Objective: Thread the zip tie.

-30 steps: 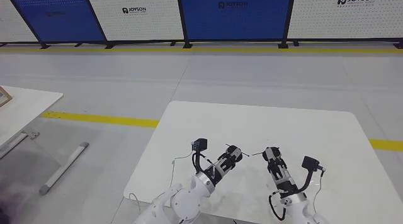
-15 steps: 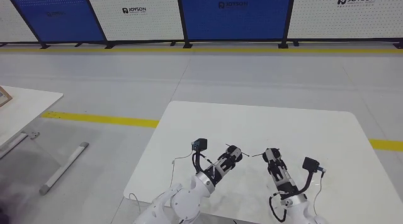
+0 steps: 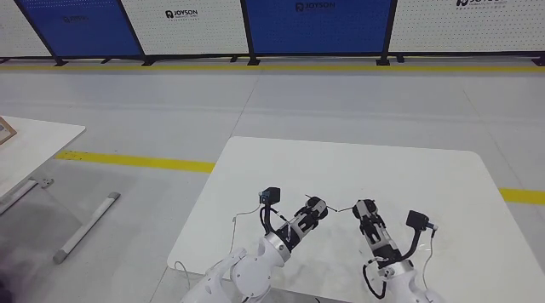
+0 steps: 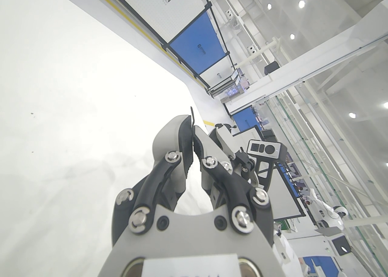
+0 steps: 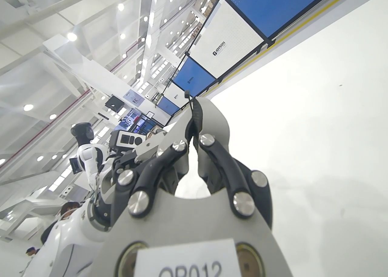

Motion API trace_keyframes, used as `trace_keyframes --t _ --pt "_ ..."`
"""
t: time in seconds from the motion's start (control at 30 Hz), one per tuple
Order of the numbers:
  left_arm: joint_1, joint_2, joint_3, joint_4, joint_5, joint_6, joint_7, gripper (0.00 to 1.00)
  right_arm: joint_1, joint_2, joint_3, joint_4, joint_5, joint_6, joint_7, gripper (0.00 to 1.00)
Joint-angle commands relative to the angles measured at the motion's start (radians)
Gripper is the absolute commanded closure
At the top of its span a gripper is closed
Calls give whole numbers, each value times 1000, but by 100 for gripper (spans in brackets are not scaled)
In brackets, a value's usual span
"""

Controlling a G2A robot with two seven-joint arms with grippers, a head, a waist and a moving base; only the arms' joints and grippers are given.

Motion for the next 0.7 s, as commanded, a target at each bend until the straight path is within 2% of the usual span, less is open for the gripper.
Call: trace_keyframes --t 0.0,0.3,0.5,0.67 --pt "0 0 0 0 0 0 0 100 2 -3 -1 1 -3 0 2 100" --pt "0 0 0 0 0 0 0 100 -1 -15 2 4 -18 4 1 100" --pt "0 0 0 0 0 0 0 100 -32 -16 28 -14 -30 -22 -22 100" --pt "0 0 0 0 0 0 0 100 -42 -19 37 -24 -44 -16 -12 100"
